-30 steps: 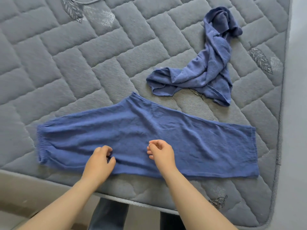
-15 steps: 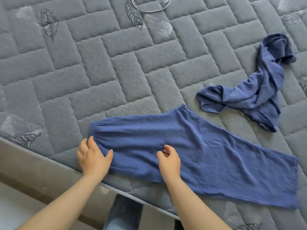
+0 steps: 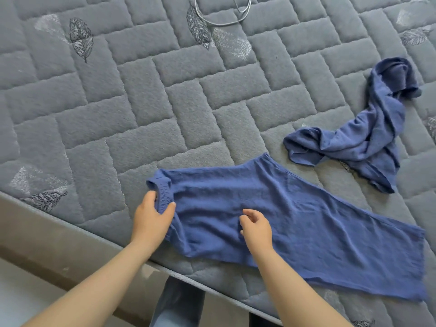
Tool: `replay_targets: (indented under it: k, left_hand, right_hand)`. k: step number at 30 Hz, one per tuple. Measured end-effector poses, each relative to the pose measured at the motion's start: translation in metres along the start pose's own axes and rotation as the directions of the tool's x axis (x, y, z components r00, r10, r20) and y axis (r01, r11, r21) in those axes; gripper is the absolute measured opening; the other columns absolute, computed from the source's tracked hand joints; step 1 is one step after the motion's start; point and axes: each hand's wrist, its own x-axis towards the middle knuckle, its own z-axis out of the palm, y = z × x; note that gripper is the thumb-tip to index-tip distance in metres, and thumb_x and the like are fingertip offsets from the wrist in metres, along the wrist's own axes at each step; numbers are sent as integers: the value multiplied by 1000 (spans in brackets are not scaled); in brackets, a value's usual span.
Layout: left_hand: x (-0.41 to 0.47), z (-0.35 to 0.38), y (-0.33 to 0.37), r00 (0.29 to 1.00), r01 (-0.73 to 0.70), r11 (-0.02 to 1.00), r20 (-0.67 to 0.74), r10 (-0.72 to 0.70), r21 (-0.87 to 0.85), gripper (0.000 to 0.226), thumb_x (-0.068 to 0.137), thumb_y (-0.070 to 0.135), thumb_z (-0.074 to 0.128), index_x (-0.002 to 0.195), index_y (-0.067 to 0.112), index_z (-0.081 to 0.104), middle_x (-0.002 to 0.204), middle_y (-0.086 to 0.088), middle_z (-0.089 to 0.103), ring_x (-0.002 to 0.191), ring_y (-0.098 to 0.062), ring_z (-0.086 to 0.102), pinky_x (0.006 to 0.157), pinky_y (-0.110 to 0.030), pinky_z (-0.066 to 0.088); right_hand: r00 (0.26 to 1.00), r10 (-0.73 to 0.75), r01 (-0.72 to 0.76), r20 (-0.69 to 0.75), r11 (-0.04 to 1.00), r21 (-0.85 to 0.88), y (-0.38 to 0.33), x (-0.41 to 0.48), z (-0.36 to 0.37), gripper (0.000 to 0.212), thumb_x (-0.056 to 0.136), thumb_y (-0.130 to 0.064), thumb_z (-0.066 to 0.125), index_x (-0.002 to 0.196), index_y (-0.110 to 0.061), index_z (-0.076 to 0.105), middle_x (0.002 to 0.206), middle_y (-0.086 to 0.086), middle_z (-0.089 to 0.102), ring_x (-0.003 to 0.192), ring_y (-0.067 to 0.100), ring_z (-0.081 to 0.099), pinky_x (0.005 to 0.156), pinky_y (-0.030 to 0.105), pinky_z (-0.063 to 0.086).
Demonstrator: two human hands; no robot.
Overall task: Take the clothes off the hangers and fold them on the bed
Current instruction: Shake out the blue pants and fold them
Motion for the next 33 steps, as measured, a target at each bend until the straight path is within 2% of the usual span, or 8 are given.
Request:
replay_targets:
  k: [4, 9, 12, 17, 24, 26, 30, 33]
  left_hand:
    - [-38, 28, 35, 967, -194, 979, 154, 201, -61, 18, 86, 17, 65, 87, 20, 47, 78, 9, 59, 71, -13, 56, 58, -18, 33]
    - [-75, 87, 67, 880, -310, 951, 377, 289, -3, 41, 85, 17, 66, 124, 18, 55, 112, 6, 60, 102, -12, 56, 85, -18, 39]
    - [-90, 117, 73, 870, -304, 952, 417, 264, 33, 33, 81, 13, 66, 113, 16, 61, 103, 2, 66, 96, -16, 60, 82, -24, 44]
    - [-105, 150, 63, 894, -256, 965, 394, 212, 63, 29, 80, 11, 65, 109, 17, 61, 100, 4, 66, 94, -14, 60, 82, -28, 47]
    - [-111, 152, 57, 882, -317, 946, 386, 270, 63, 43, 79, 13, 71, 120, 19, 60, 108, 18, 61, 97, 4, 55, 78, 2, 35]
    - [-114, 151, 63, 883, -334, 941, 367, 292, 54, 40, 78, 14, 73, 116, 20, 62, 106, 17, 64, 96, 1, 58, 79, -2, 38]
    - [-130, 162, 91, 868, -379, 925, 358, 345, 29, 19, 75, 20, 76, 91, 24, 66, 82, 14, 67, 76, -5, 60, 69, -24, 48]
    - [-148, 187, 118, 815, -457, 889, 409, 411, 16, 17, 75, 25, 75, 89, 22, 65, 78, 11, 64, 73, -7, 56, 65, -23, 46]
  right_hand:
    - [999, -34, 33, 5, 997, 64, 2, -1, -28, 18, 93, -9, 52, 105, -14, 64, 99, 4, 67, 97, 22, 64, 91, 41, 53]
    - [998, 15, -31, 61, 962, 271, 2, 11, -81, 12, 95, -14, 56, 93, -10, 67, 86, 7, 69, 75, 16, 64, 70, 26, 53]
    - [996, 24, -44, 84, 967, 250, 4, 29, -106, 12, 94, -19, 58, 91, -11, 66, 90, 7, 70, 79, 16, 64, 71, 26, 51]
    - [975, 30, -24, 221, 999, -31, 7, 55, -109, 20, 86, -35, 68, 85, -16, 65, 87, 5, 67, 74, 14, 61, 76, 31, 53]
    - [938, -155, 239, 310, 937, -256, 1, 57, -88, 32, 76, -28, 73, 91, -1, 64, 78, 5, 61, 70, 15, 54, 64, 33, 45]
    - [941, -179, 251, 289, 939, -236, 1, 60, -101, 24, 79, -19, 65, 79, 3, 57, 71, 13, 53, 65, 21, 47, 60, 34, 39]
    - [953, -168, 218, 252, 958, -186, 9, 67, -150, 14, 80, -12, 59, 71, -13, 48, 70, 10, 43, 66, 19, 40, 62, 31, 34]
    - [961, -157, 190, 227, 973, -131, 23, 69, -195, 15, 82, -13, 60, 73, -13, 48, 71, 10, 40, 67, 19, 41, 64, 33, 38]
